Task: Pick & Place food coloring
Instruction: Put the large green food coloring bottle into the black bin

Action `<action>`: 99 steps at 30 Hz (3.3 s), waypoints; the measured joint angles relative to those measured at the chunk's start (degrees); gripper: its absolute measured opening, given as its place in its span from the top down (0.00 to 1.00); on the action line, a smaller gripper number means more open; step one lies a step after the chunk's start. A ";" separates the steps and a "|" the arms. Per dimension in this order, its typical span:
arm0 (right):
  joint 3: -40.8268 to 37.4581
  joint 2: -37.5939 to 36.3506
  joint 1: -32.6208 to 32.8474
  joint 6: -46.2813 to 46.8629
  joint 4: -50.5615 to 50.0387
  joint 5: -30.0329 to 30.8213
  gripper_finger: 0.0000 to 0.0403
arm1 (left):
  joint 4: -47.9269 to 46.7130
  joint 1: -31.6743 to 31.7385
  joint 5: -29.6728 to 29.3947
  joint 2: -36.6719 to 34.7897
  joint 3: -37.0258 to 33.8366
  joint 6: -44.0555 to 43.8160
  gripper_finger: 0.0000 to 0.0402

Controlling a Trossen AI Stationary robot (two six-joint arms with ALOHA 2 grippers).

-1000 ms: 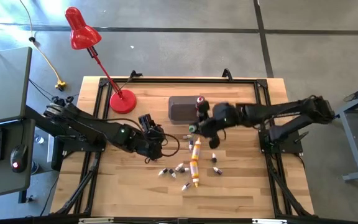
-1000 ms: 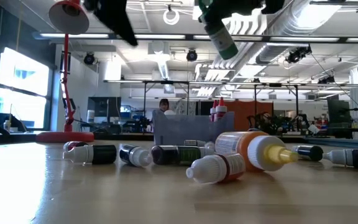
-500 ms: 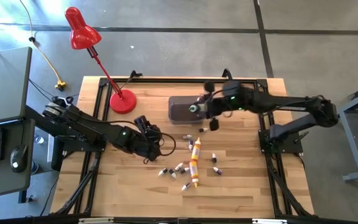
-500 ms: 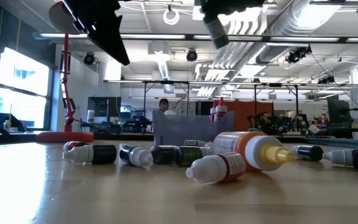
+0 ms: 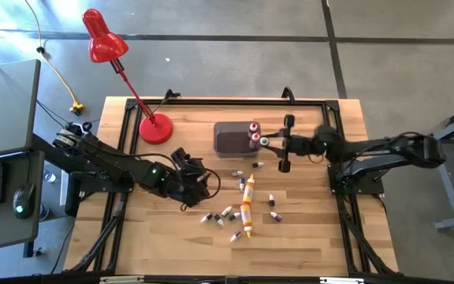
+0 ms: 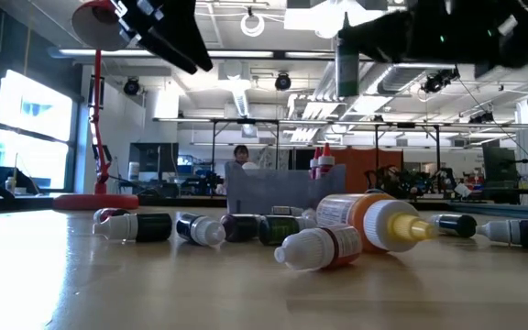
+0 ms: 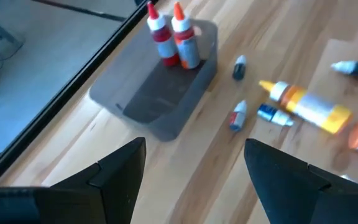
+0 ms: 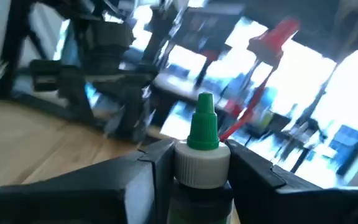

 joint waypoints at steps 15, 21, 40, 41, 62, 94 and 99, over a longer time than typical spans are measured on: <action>-1.63 26.39 -3.05 9.27 30.76 2.34 0.70 | 8.40 0.17 -7.66 0.00 0.07 6.85 0.33; 1.97 30.63 -2.64 11.47 31.41 1.57 0.70 | 8.04 0.17 -7.82 0.01 0.07 6.36 0.33; 1.57 24.92 -1.68 16.64 30.12 -2.85 0.70 | 15.86 2.08 20.69 2.23 0.07 8.39 0.33; 1.57 24.92 -1.68 16.64 29.66 -2.88 0.70 | 15.70 2.08 22.41 2.36 -0.15 9.14 0.33; 1.55 24.22 -1.68 17.20 28.10 -5.04 0.70 | 40.24 11.34 10.20 13.51 0.09 18.81 0.33; 1.57 24.24 -1.64 28.15 33.10 -12.17 0.70 | 59.41 17.46 22.06 12.83 0.02 31.99 0.46; 1.57 24.24 -1.64 28.15 33.18 -12.08 0.70 | 59.44 17.46 22.00 12.83 0.02 31.98 0.61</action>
